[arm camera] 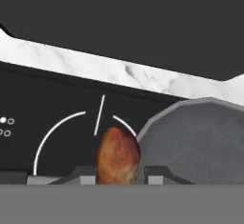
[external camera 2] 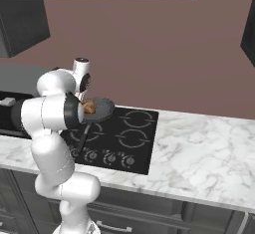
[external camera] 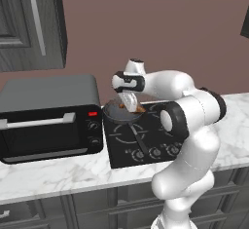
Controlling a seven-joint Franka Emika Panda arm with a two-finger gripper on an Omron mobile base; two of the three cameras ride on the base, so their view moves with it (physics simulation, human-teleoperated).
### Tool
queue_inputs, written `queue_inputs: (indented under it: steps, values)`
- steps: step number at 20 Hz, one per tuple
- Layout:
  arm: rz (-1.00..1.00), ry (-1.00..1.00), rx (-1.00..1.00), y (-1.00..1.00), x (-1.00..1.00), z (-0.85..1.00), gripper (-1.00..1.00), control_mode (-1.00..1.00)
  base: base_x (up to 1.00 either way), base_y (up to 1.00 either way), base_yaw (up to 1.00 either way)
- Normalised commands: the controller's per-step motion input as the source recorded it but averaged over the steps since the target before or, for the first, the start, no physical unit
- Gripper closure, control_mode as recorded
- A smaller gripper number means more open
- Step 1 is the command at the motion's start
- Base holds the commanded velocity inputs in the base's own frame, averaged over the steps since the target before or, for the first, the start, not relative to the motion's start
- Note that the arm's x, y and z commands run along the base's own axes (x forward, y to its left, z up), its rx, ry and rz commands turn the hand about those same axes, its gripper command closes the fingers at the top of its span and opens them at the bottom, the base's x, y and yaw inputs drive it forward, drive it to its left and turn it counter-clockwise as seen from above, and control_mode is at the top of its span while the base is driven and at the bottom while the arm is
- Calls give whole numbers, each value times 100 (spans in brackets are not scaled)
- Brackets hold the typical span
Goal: Take the chicken drumsticks from the pan and place one on each plate on the dining counter.
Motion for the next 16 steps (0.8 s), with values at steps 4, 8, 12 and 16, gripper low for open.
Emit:
queue_inputs:
  steps: [4,8,12,16]
  values:
    - [-48,3,-3,-28,-62,29,100,-100,0,0,0]
    - [-48,6,-5,-27,-60,31,100,-100,0,0,0]
    - [-42,6,-6,-36,-57,32,100,-100,0,0,0]
    - [-31,0,-13,-27,-72,16,100,-100,0,0,0]
